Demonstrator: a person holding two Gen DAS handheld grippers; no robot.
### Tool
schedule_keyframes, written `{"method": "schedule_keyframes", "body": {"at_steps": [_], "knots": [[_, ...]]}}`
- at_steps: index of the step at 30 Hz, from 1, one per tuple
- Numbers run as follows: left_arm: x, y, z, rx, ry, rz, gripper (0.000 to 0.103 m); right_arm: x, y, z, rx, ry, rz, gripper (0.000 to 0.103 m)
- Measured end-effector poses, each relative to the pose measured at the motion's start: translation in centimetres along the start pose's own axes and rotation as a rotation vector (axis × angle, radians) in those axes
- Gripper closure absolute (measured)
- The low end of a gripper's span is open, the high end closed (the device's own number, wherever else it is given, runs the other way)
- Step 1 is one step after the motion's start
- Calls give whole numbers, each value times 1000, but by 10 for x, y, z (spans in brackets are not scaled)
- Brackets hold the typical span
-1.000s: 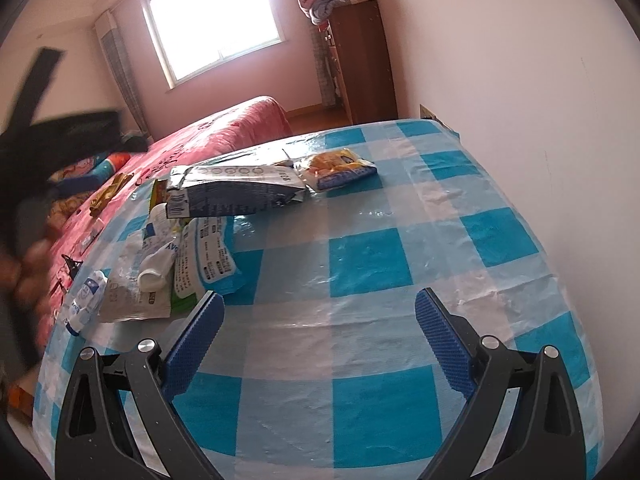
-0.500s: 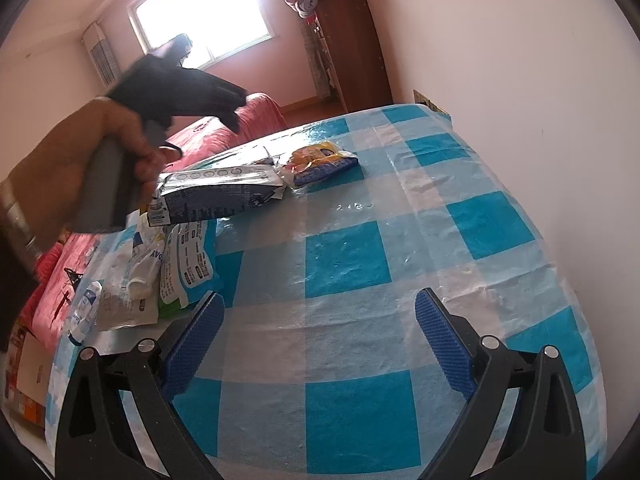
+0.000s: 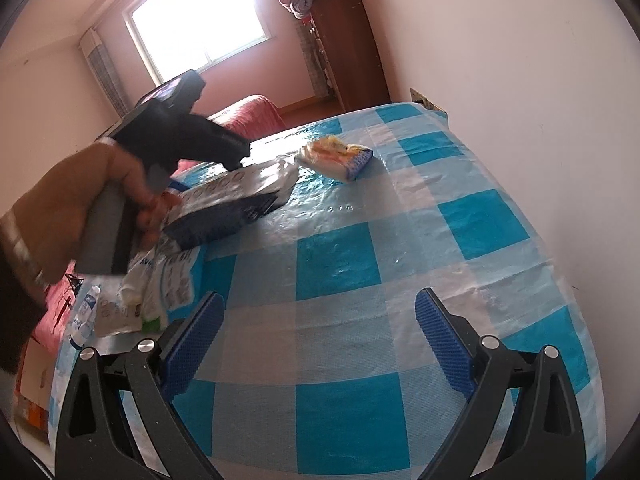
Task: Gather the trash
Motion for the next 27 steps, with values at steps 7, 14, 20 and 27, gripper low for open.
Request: {"method": "schedule_keyframes", "body": {"at_steps": [7,14,20,27], "knots": [[-17,9,-55,59,-3,-22,23,-7,-6,1,13,-20,-8,8],[-34,15,-108,100,36,-90,23,-11,-14,2,45,-26,13,8],[-67,48,-113,16,-33,-156,23,-9,-17,1,56,-10,34,8],[-82,121,-119,-139,-90,-109,23,-4,-11,0,58,13,98,8]]}}
Point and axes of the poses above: each gripper's, at about its wrist camera, not at the fingertips, and x roughly the way its jaws point, y to its left, z to its top, the point moved 2 cm from there along x, roughly the way its jaws point, and after that the axes turned 6 degrees about z, right-handed, at the moved point
